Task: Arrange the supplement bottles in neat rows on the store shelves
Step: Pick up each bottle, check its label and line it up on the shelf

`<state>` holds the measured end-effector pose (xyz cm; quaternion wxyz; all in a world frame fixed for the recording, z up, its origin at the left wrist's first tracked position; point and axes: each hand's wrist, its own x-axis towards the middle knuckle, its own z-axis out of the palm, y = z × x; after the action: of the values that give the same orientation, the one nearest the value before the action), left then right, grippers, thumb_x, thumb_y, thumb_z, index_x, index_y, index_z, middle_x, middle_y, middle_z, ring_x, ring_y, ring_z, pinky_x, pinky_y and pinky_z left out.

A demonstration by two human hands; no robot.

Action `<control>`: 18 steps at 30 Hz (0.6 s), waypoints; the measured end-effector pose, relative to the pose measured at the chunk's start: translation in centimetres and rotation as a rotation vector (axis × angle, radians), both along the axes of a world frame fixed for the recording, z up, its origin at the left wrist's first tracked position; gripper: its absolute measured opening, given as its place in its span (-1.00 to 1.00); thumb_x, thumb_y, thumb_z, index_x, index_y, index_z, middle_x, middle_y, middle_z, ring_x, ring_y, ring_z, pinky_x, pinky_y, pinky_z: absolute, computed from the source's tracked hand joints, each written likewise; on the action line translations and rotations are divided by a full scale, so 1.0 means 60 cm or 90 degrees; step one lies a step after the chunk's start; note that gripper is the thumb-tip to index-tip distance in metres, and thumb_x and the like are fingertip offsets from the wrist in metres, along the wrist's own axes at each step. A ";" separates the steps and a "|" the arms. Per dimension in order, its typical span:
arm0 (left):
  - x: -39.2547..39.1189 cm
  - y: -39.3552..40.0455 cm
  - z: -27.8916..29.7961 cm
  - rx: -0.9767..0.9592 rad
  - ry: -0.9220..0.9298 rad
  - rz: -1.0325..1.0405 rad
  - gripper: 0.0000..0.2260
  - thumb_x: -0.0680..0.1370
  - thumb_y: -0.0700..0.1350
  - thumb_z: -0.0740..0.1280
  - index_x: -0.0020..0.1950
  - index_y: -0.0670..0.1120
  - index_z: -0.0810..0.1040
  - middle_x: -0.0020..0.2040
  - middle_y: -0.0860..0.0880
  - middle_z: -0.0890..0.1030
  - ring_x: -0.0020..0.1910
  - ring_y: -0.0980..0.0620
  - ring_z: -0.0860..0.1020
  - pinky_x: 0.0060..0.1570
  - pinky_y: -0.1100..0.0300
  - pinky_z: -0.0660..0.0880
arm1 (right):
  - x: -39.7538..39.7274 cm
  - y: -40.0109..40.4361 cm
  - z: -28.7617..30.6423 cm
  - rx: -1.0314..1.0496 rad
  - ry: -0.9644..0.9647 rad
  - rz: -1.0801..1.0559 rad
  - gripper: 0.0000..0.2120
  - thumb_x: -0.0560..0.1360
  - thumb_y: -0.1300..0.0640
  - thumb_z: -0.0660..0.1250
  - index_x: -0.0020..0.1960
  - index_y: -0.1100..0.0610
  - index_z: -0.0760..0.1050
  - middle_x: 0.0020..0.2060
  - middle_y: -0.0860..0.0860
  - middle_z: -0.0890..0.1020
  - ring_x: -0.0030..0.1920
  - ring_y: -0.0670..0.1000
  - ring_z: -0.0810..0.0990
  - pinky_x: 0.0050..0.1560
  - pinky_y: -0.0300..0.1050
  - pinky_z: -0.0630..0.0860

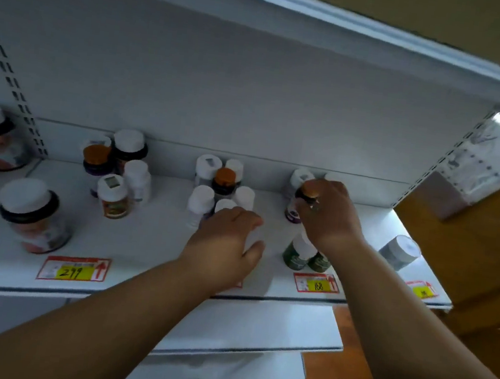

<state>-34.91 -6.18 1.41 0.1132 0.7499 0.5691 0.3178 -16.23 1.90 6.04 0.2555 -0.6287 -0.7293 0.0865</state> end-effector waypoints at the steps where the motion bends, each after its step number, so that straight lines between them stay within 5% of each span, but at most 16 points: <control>1: 0.017 0.010 0.002 -0.006 -0.006 0.010 -0.65 0.55 0.02 0.31 0.31 -0.07 0.50 0.18 -0.05 0.56 0.16 -0.06 0.48 0.13 0.12 0.40 | 0.014 0.034 0.004 -0.037 -0.049 0.000 -0.65 0.49 0.00 0.32 0.25 0.04 0.50 0.21 0.10 0.49 0.14 0.15 0.51 0.06 -0.19 0.38; 7: 0.086 0.024 -0.002 0.014 -0.049 0.086 -0.72 0.54 -0.03 0.34 0.23 -0.08 0.54 0.09 -0.02 0.58 0.09 -0.02 0.52 0.06 0.13 0.44 | 0.033 0.137 -0.017 -0.158 -0.291 0.085 -0.62 0.53 0.00 0.28 0.26 0.18 0.39 0.17 0.20 0.45 0.14 0.25 0.51 0.09 0.07 0.52; 12: 0.100 0.022 -0.005 0.009 -0.056 0.101 -0.75 0.54 -0.08 0.35 0.21 -0.10 0.56 0.07 -0.02 0.59 0.07 0.01 0.51 0.05 0.23 0.40 | 0.041 0.146 -0.031 -0.067 -0.220 0.106 -0.77 0.52 0.11 0.30 0.12 0.14 0.35 0.07 0.14 0.44 0.04 0.23 0.51 -0.14 0.00 0.44; 18: 0.090 0.011 0.007 0.062 -0.152 0.128 -0.75 0.50 -0.26 0.37 0.18 -0.14 0.57 0.02 -0.04 0.59 0.01 0.06 0.53 0.04 0.48 0.33 | 0.049 0.083 0.007 0.062 -0.019 0.223 -0.85 0.46 0.16 0.37 -0.04 0.02 0.43 -0.09 -0.08 0.43 -0.15 -0.01 0.46 -0.30 -0.21 0.31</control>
<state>-29.50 -5.53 1.81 0.1115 0.6505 0.6077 0.4418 -13.31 6.87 6.47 0.2556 -0.4805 -0.8346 0.0851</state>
